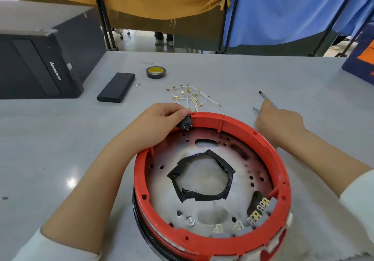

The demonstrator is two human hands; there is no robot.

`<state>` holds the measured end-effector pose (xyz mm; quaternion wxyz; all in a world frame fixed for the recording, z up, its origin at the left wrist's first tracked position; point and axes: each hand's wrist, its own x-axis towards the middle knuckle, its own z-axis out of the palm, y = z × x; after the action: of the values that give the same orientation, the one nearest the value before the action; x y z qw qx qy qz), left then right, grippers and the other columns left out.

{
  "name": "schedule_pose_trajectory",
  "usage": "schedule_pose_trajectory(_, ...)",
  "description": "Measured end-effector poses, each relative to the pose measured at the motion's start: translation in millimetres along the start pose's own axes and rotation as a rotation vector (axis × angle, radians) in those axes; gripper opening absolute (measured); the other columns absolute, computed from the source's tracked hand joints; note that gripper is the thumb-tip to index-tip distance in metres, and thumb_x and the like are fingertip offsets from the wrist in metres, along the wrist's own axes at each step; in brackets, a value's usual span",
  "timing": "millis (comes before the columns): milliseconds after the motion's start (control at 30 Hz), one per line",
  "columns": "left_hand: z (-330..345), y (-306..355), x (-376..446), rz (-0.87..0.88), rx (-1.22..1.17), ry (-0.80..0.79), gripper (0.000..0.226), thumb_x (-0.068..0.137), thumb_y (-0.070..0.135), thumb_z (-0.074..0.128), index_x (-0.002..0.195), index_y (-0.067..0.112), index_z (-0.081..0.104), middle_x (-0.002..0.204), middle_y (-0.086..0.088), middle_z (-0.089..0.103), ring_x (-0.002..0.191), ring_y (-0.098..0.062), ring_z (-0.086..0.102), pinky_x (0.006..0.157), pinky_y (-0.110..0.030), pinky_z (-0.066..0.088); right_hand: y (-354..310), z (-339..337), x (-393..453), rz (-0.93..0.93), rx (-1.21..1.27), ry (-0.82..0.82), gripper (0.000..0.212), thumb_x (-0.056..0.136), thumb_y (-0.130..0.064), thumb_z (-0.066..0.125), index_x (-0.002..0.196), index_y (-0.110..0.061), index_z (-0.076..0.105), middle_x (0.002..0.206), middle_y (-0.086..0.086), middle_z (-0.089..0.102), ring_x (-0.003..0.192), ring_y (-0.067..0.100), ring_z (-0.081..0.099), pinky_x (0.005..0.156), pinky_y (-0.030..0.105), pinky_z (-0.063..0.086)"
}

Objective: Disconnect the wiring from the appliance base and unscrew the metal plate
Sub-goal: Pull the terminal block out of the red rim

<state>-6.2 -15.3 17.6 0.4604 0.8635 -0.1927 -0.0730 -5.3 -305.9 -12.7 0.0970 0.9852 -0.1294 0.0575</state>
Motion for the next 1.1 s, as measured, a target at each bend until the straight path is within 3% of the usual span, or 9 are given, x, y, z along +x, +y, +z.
schedule_pose_trajectory(300, -0.7, 1.7, -2.0, -0.002, 0.011, 0.007, 0.024, 0.097, 0.036, 0.046, 0.094, 0.038, 0.069, 0.096, 0.011, 0.07, 0.099, -0.011, 0.061, 0.095, -0.023, 0.041, 10.6, 6.9, 6.8, 0.008, 0.092, -0.017, 0.004, 0.093, -0.012, 0.035, 0.092, -0.01, 0.038, 0.083, 0.006, 0.052, 0.072, 0.029, 0.049, 0.059, 0.032, 0.033)
schedule_pose_trajectory(533, -0.3, 0.3, 0.6, 0.008, 0.0, 0.002, 0.024, 0.097, 0.035, 0.046, 0.092, 0.035, 0.07, 0.092, 0.014, 0.07, 0.093, -0.004, 0.06, 0.082, -0.007, 0.039, 7.8, -1.8, 7.1, 0.018, 0.018, 0.014, 0.024, 0.095, -0.017, 0.036, 0.115, -0.007, 0.045, 0.115, 0.012, 0.05, 0.091, 0.033, 0.057, 0.065, 0.033, 0.038)
schedule_pose_trajectory(633, -0.9, 0.2, -0.1, 0.016, 0.001, -0.003, 0.024, 0.097, 0.036, 0.046, 0.09, 0.035, 0.069, 0.09, 0.013, 0.069, 0.093, -0.007, 0.061, 0.087, -0.015, 0.041, -9.2, -25.4, -0.7, -0.088, 0.356, 0.081, 0.026, 0.096, -0.035, 0.04, 0.113, -0.019, 0.051, 0.115, 0.003, 0.053, 0.096, 0.024, 0.057, 0.075, 0.036, 0.044)
schedule_pose_trajectory(733, -1.6, 1.3, -0.2, 0.022, 0.019, -0.009, 0.025, 0.096, 0.039, 0.046, 0.09, 0.031, 0.069, 0.093, 0.006, 0.069, 0.092, -0.012, 0.06, 0.088, -0.021, 0.042, -48.0, -54.3, -16.0, -0.235, 0.971, -0.028, 0.016, 0.092, -0.044, 0.047, 0.099, -0.031, 0.053, 0.102, -0.008, 0.06, 0.089, 0.005, 0.055, 0.076, 0.025, 0.043)
schedule_pose_trajectory(767, -1.4, 1.7, 0.2, 0.022, 0.016, -0.002, 0.026, 0.096, 0.039, 0.046, 0.091, 0.029, 0.069, 0.094, 0.001, 0.069, 0.089, -0.015, 0.06, 0.085, -0.022, 0.043, -61.3, -60.3, -24.4, -0.34, 1.028, -0.03, 0.018, 0.091, -0.045, 0.049, 0.103, -0.033, 0.054, 0.104, -0.01, 0.06, 0.095, 0.004, 0.054, 0.079, 0.022, 0.041)
schedule_pose_trajectory(867, -0.9, 3.4, 4.1, 0.0, -0.047, 0.046, 0.03, 0.098, 0.032, 0.044, 0.092, 0.021, 0.071, 0.094, -0.008, 0.07, 0.08, -0.008, 0.058, 0.077, -0.019, 0.042, -84.8, -61.9, -44.0, -0.668, 0.738, 0.028, 0.047, 0.086, -0.055, 0.049, 0.129, -0.036, 0.044, 0.125, -0.012, 0.053, 0.117, 0.007, 0.044, 0.094, 0.027, 0.038)
schedule_pose_trajectory(933, -2.2, 4.1, 8.4, -0.005, 0.014, 0.101, 0.031, 0.098, 0.028, 0.043, 0.087, 0.021, 0.071, 0.086, 0.001, 0.07, 0.081, -0.007, 0.06, 0.073, -0.014, 0.041, -85.9, -57.9, -46.1, -0.707, 0.528, 0.055, 0.061, 0.082, -0.064, 0.048, 0.136, -0.043, 0.03, 0.137, -0.016, 0.046, 0.122, 0.007, 0.044, 0.091, 0.032, 0.041)
schedule_pose_trajectory(1033, -3.2, 7.6, 11.0, 0.055, 0.243, 0.164, 0.032, 0.096, 0.028, 0.043, 0.073, 0.019, 0.063, 0.066, 0.008, 0.06, 0.068, -0.012, 0.053, 0.06, -0.012, 0.037, -87.6, -52.5, -43.7, -0.699, 0.391, 0.149, 0.058, 0.086, -0.062, 0.046, 0.136, -0.037, 0.031, 0.134, -0.01, 0.05, 0.119, 0.014, 0.05, 0.08, 0.034, 0.043)
schedule_pose_trajectory(1100, -1.8, 12.6, 11.2, 0.12, 0.496, 0.194, 0.032, 0.095, 0.032, 0.042, 0.077, 0.013, 0.06, 0.071, 0.001, 0.061, 0.072, -0.02, 0.055, 0.065, -0.025, 0.043, -91.8, -49.9, -40.8, -0.713, 0.275, 0.227, 0.052, 0.089, -0.058, 0.043, 0.131, -0.028, 0.038, 0.122, -0.003, 0.055, 0.11, 0.02, 0.055, 0.07, 0.033, 0.041)
